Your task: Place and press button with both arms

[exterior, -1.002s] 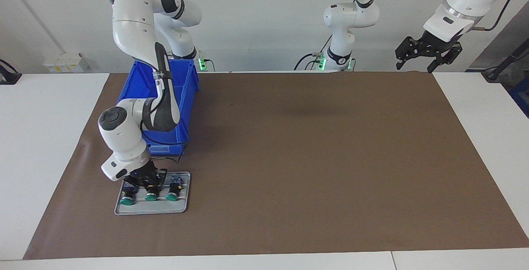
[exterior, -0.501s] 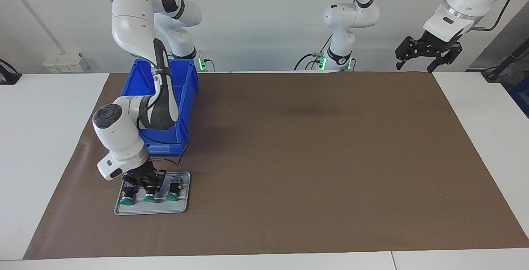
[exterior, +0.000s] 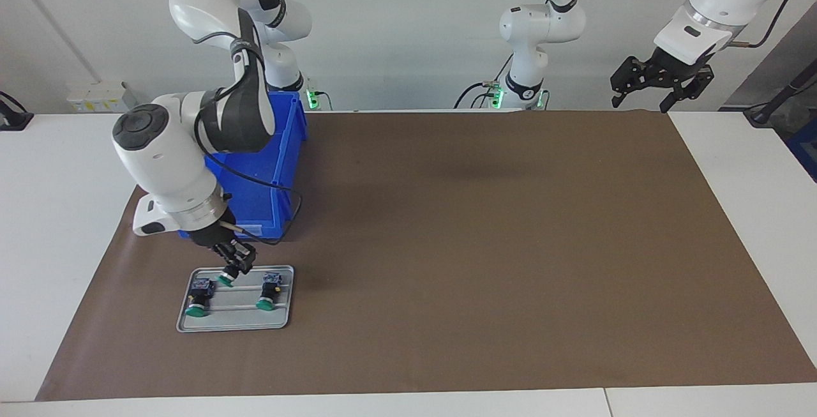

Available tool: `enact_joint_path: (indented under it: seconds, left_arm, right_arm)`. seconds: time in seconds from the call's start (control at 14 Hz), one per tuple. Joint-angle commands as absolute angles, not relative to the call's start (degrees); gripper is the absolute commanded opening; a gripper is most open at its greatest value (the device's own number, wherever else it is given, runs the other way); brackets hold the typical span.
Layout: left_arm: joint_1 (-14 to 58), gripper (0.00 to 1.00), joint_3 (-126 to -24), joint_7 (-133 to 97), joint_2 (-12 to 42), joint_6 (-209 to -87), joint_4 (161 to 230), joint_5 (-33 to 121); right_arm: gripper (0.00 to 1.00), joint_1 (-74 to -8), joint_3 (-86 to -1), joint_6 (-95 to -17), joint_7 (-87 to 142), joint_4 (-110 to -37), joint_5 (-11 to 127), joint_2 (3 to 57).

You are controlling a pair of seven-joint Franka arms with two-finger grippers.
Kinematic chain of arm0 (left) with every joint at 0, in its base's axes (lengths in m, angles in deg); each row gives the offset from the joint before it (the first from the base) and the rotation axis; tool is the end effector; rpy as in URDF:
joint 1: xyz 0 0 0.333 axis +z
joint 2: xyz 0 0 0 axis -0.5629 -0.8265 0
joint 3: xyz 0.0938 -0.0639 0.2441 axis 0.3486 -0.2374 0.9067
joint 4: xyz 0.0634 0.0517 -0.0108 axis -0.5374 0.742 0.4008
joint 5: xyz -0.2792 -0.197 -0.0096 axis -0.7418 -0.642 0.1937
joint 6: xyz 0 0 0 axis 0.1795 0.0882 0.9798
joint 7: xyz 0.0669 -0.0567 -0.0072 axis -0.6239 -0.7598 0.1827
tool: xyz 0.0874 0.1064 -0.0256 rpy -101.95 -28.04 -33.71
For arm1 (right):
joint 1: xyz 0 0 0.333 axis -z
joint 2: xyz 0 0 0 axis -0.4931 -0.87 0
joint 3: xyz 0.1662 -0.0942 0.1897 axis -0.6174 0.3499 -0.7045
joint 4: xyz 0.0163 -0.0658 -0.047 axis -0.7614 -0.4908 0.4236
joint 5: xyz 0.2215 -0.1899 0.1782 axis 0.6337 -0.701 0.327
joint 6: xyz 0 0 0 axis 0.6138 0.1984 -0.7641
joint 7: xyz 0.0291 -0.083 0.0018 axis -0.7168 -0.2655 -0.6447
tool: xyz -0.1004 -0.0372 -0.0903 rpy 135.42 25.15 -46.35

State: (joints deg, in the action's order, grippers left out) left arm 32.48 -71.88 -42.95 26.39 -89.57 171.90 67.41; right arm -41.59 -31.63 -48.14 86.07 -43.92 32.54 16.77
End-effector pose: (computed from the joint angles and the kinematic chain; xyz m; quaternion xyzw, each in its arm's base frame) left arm 0.4744 -0.0184 0.5721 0.9941 -0.1009 -0.0379 0.0147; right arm 0.6399 0.0986 0.4138 -0.9238 0.3767 -0.0450 0.0514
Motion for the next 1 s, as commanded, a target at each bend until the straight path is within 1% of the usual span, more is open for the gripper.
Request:
enact_joint_path:
  seconds: [0.0,0.14,0.29,0.43,0.5,0.72,0.93]
  left_arm:
    - [33.11,1.0,-72.33,-42.63,27.32,-89.04,172.59,68.09]
    - [33.11,1.0,-72.33,-42.63,27.32,-89.04,172.59,68.09]
    - [33.11,1.0,-72.33,-42.63,27.32,-89.04,172.59,68.09]
    - [33.11,1.0,-72.33,-42.63,27.32,-89.04,172.59,68.09]
    - [33.11,1.0,-72.33,-42.63,27.32,-89.04,172.59,68.09]
    - [33.11,1.0,-72.33,-42.63,27.4,-89.04,172.59,68.09]
    - [32.41,1.0,-72.42,-42.72,27.4,-89.04,172.59,68.09]
  right_arm:
    - [0.0,-46.57,-31.9,-48.65,102.67,-43.58,31.46,17.08]
    - [0.0,-51.05,-31.9,-50.06,117.78,-44.64,30.94,17.61]
    - [0.0,-55.28,-31.98,-50.41,128.18,-45.78,28.4,17.44]
    - [0.0,-59.32,-32.07,-54.26,137.67,-48.75,25.24,17.26]
    - [0.0,-61.34,-32.07,-54.8,141.2,-50.08,23.57,17.09]
    - [0.0,-66.44,-32.16,-55.16,150.78,-50.09,18.9,14.2]
    - [0.0,-70.05,-32.16,-56.21,157.39,-50.18,18.54,11.38]
